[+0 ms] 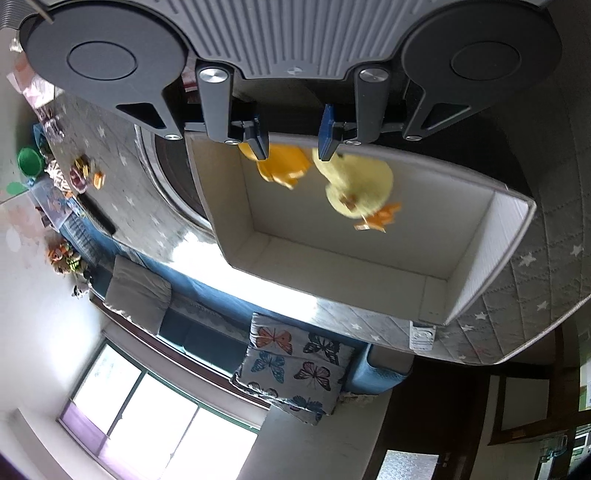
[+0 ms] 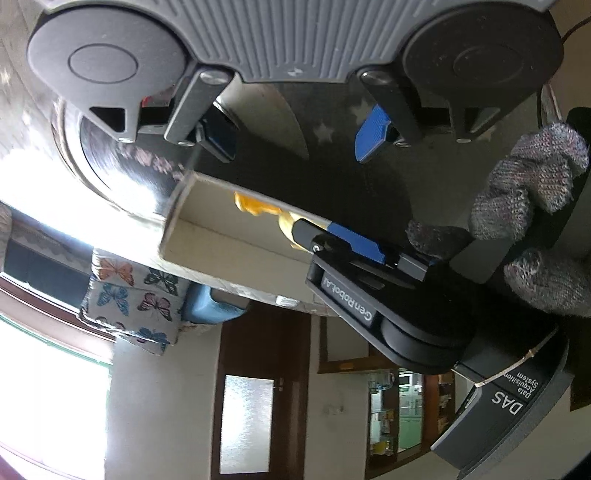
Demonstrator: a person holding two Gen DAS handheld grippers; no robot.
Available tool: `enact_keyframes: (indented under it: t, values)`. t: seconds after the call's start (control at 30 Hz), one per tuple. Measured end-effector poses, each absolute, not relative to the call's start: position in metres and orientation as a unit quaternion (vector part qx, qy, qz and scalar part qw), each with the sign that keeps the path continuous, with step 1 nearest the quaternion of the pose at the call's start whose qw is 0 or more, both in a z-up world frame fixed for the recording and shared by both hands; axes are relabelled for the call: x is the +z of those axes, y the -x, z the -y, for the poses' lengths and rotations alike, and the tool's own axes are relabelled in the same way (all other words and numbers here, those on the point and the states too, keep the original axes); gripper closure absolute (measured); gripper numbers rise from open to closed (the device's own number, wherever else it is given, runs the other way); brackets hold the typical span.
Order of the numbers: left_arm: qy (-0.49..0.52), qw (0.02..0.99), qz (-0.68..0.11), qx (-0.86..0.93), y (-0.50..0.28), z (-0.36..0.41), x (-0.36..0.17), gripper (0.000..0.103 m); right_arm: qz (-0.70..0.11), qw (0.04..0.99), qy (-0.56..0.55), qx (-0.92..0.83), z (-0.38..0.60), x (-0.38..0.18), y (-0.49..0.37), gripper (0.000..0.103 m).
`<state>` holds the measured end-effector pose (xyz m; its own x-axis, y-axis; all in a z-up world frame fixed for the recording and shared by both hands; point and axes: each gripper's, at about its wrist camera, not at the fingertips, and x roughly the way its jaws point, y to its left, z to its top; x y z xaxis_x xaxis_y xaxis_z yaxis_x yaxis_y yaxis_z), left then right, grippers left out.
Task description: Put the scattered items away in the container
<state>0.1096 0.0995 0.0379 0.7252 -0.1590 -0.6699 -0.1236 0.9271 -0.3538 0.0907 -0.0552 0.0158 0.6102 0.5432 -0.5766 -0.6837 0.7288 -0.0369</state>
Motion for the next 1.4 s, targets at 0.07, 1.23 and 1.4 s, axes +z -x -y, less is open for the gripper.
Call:
enact_keyframes:
  t: [0.07,1.23,1.4]
  values:
    - [0.190,0.907,-0.376,-0.017,-0.105,-0.091,0.034,0.071,-0.279,0.891,0.121,0.337,0.065,0.013,-0.083,0.029]
    - [0.159,0.875,-0.445,-0.104,-0.117,0.004,0.001,0.071,-0.350,0.903,0.077,0.236,0.141,-0.024,-0.078,0.029]
    - [0.152,0.873,-0.449,-0.113,-0.121,0.012,0.002,0.071,-0.351,0.904,0.073,0.233,0.141,-0.025,-0.080,0.029]
